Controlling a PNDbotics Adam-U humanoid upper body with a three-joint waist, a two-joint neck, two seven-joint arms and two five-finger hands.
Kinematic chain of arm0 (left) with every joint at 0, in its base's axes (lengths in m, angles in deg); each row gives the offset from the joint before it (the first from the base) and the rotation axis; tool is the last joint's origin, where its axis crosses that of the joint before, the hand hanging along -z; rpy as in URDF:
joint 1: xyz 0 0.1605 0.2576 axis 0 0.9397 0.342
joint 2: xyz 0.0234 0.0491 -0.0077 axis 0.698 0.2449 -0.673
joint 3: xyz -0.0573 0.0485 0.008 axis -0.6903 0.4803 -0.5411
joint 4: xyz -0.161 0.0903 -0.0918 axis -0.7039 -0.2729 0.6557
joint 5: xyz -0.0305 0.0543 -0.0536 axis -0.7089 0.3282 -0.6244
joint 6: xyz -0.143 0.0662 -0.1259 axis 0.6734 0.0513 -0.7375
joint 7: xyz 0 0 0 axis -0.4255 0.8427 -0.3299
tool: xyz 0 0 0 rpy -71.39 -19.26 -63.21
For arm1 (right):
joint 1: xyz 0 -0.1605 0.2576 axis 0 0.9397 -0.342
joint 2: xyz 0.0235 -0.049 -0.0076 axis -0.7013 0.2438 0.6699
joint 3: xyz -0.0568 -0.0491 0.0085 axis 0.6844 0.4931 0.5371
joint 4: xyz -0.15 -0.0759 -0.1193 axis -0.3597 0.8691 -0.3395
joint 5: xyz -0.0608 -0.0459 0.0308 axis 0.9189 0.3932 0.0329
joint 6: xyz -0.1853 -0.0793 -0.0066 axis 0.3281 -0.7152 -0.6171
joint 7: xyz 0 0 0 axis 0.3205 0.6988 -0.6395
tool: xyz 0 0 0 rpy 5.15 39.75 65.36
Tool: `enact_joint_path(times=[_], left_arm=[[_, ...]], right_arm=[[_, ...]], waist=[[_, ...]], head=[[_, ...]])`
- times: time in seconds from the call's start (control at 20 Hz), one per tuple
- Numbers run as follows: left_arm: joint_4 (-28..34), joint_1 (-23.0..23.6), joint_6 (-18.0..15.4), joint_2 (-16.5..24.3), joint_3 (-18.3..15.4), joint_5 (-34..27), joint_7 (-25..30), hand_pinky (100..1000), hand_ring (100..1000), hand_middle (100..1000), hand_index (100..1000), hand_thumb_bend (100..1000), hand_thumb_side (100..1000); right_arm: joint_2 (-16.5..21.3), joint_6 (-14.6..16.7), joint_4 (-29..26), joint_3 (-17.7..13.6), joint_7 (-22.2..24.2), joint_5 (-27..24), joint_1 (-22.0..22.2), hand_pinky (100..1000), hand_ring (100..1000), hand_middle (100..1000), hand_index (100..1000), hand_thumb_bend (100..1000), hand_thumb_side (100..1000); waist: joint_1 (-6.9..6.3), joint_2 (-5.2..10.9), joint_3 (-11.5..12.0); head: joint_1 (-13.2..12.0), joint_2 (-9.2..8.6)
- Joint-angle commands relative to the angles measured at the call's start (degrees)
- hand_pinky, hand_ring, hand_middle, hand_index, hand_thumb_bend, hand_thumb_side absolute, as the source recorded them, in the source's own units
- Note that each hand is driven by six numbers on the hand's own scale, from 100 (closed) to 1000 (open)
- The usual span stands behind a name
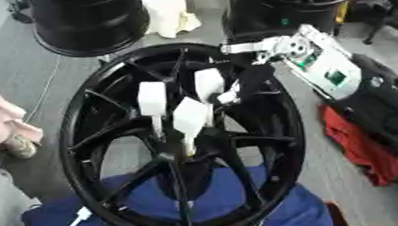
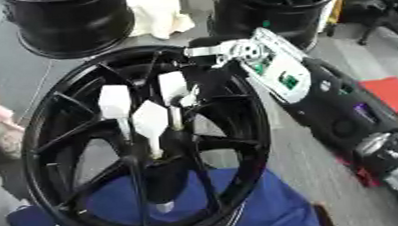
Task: Pull the pin out of the wheel hub.
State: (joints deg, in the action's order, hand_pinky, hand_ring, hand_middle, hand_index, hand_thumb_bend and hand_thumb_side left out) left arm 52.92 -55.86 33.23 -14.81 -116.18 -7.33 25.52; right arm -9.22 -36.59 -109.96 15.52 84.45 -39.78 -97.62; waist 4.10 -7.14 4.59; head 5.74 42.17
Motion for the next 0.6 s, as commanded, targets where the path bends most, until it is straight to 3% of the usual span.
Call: enact_joint_path(times=[0.05,0.3,0.6], left_arm=[[0.9,-0.4,-4.0,1.1,0.0,0.2,4.0,737,538,569,771,229,785],[0.8,0.2,-4.2,1.4,-0.1,0.4,4.1,736,539,570,772,232,788],[0.7,0.9,-4.1,1.8,-0.3,0.6,4.0,736,539,570,772,235,788]], right_arm=[[2.3,-0.2,-2.9,-1.4,-1.6,-1.7,-1.6,720,606,398,468,227,331],[6.0,-1.9,-9.0,-3.0,-4.0,-7.1,-2.0,704,584,380,451,219,326],[12.7,-5.5,-15.7,-8.2,-8.0,-12.8,-2.9,703,578,381,452,222,318]], waist=[[-0.21,0.57,-0.2],[0.12,0.92,-0.6],[0.49,1.48,-1.4]], head=[[0.2,-0.44],[0.1,-0.22],[-0.4,0.34]])
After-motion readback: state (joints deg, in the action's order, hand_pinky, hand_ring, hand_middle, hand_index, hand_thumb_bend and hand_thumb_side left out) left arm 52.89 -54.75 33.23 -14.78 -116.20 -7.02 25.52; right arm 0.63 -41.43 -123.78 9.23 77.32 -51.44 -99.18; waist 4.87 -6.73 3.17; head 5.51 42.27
